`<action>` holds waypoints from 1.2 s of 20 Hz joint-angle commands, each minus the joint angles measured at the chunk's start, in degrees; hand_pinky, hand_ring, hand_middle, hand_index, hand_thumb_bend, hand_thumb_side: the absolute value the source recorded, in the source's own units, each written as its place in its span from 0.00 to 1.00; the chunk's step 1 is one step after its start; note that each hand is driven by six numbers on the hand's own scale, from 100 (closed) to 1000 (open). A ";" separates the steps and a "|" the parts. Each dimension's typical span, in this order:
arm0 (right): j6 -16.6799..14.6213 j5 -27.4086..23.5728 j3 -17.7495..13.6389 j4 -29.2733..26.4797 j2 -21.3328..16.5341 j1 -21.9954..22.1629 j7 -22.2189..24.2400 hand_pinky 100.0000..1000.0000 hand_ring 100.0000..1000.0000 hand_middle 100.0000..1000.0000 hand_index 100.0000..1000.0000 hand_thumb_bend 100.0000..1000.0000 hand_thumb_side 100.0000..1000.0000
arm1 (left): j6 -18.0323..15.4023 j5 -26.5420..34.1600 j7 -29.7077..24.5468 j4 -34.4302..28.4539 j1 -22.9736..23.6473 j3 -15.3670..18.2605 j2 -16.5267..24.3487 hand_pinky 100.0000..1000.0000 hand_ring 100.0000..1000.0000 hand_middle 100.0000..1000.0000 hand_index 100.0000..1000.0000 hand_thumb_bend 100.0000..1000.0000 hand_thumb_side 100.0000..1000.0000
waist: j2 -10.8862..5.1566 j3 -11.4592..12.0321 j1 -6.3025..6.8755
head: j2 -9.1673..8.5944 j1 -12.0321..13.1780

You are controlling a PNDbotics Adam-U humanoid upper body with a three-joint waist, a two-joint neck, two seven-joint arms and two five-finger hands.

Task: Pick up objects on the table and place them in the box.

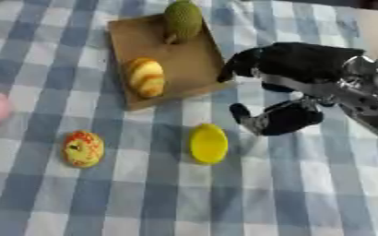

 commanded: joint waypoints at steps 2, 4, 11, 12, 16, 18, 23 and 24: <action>0.95 -0.46 0.69 -0.86 -1.52 -0.05 1.09 0.75 0.80 0.84 0.89 0.00 0.50 | -0.01 0.11 -0.08 -0.91 -0.51 0.44 1.26 0.74 0.73 0.70 0.77 0.10 0.54 | -1.02 0.10 0.31 | -0.19 -0.26; 1.54 -0.84 1.32 -0.86 -1.18 -0.03 1.55 0.75 0.80 0.84 0.89 0.00 0.52 | 0.03 0.13 -0.11 -0.91 -0.51 0.43 1.19 0.74 0.73 0.70 0.77 0.10 0.54 | -0.96 0.19 0.27 | -0.14 -0.27; 2.60 -2.57 3.45 -0.86 0.07 -0.59 3.04 0.74 0.81 0.85 0.91 0.00 0.62 | 0.13 0.20 -0.25 -0.91 -0.69 0.35 1.04 0.74 0.73 0.70 0.77 0.09 0.54 | -0.80 0.28 0.08 | -0.19 -0.32; 2.82 -2.72 3.82 -0.86 0.30 -0.76 3.36 0.74 0.81 0.85 0.91 0.00 0.63 | 0.15 0.23 -0.26 -0.91 -0.70 0.35 1.01 0.74 0.73 0.70 0.77 0.09 0.54 | -0.79 0.31 0.07 | -0.20 -0.34; 4.11 -2.69 5.13 -0.86 1.25 -1.43 4.77 0.74 0.81 0.85 0.91 0.01 0.64 | 0.19 0.28 -0.33 -0.91 -0.76 0.31 0.91 0.74 0.73 0.70 0.77 0.09 0.54 | -0.77 0.52 0.06 | -0.26 -0.46; 4.98 -1.92 5.60 -0.86 1.75 -1.80 5.34 0.75 0.81 0.85 0.91 0.03 0.64 | 0.18 0.30 -0.35 -0.91 -0.79 0.29 0.87 0.74 0.73 0.70 0.77 0.10 0.54 | -0.75 0.67 0.06 | -0.29 -0.47; 7.28 0.74 6.79 -0.86 2.90 -2.64 7.28 0.75 0.81 0.85 0.91 0.05 0.64 | 0.23 0.37 -0.46 -0.91 -0.87 0.22 0.75 0.74 0.73 0.70 0.77 0.10 0.54 | -0.65 0.94 -0.03 | -0.39 -0.53; 7.77 1.15 7.07 -0.86 3.17 -2.80 7.78 0.75 0.81 0.85 0.91 0.06 0.64 | 0.24 0.38 -0.50 -0.91 -0.89 0.19 0.74 0.74 0.73 0.70 0.77 0.09 0.54 | -0.62 1.00 -0.04 | -0.40 -0.56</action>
